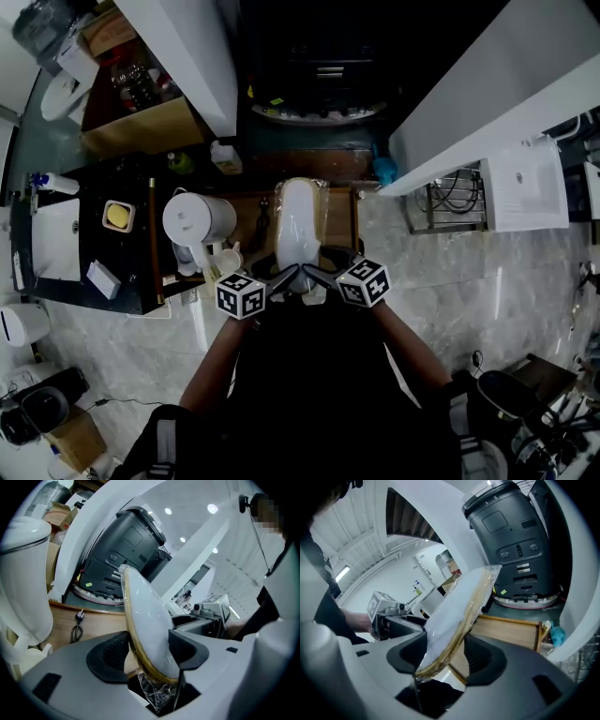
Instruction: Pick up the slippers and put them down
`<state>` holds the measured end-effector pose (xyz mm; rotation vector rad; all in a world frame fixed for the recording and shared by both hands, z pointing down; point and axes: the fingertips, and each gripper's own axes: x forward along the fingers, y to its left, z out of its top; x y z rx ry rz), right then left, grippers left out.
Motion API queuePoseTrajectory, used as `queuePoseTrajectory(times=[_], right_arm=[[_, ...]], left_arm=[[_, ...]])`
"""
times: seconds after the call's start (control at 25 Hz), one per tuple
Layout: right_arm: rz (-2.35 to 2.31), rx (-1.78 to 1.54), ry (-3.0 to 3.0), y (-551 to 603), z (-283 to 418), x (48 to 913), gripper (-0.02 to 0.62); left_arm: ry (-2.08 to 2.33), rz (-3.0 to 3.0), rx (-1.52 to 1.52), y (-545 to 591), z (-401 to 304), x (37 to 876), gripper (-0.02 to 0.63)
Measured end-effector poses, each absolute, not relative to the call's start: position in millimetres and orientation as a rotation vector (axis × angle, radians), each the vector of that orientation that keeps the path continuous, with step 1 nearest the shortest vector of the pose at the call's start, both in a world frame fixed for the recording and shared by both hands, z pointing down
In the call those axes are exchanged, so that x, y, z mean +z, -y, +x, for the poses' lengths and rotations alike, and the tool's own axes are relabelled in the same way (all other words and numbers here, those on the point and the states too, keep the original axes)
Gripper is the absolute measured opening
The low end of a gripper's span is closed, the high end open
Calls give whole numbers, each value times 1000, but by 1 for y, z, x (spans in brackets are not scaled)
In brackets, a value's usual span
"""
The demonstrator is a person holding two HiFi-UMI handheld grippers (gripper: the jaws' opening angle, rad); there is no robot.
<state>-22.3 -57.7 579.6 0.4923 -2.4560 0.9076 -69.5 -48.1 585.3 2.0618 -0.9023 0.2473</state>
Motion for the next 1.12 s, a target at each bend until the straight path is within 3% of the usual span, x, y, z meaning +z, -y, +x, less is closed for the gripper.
queuePoseTrajectory(times=[1.12], right_arm=[[559, 852, 2557, 61, -32, 530, 249]], left_arm=[[910, 2151, 185, 55, -80, 538, 270]])
